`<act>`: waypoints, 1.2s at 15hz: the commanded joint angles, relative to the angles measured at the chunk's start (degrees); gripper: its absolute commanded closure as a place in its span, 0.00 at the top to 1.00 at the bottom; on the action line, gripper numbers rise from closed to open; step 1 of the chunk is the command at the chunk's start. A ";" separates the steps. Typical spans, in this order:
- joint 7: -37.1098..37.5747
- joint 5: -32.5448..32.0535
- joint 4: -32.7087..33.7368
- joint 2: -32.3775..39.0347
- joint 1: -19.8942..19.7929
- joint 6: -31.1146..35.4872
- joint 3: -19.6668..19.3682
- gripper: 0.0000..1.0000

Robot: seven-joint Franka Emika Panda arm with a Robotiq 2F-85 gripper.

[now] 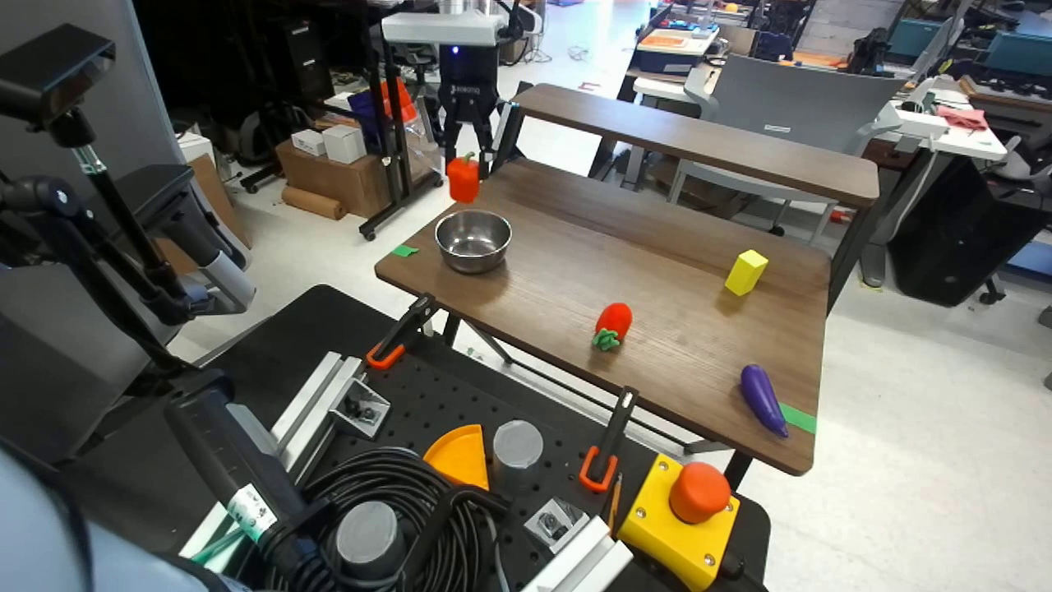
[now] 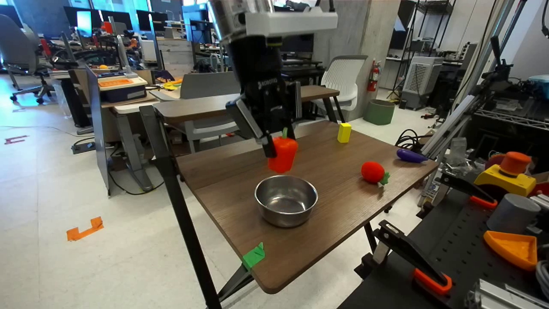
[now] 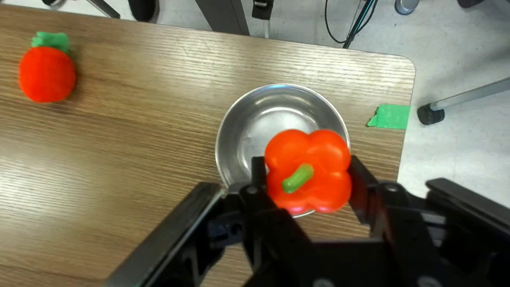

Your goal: Pick up the red bell pepper from the pot and put it on the table

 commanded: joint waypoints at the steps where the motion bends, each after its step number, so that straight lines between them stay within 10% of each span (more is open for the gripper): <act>1: 1.41 0.83 7.91 1.88 -1.53 -9.07 -2.08 0.25; 18: 6.00 1.30 53.91 37.46 -9.80 -21.59 -9.73 0.25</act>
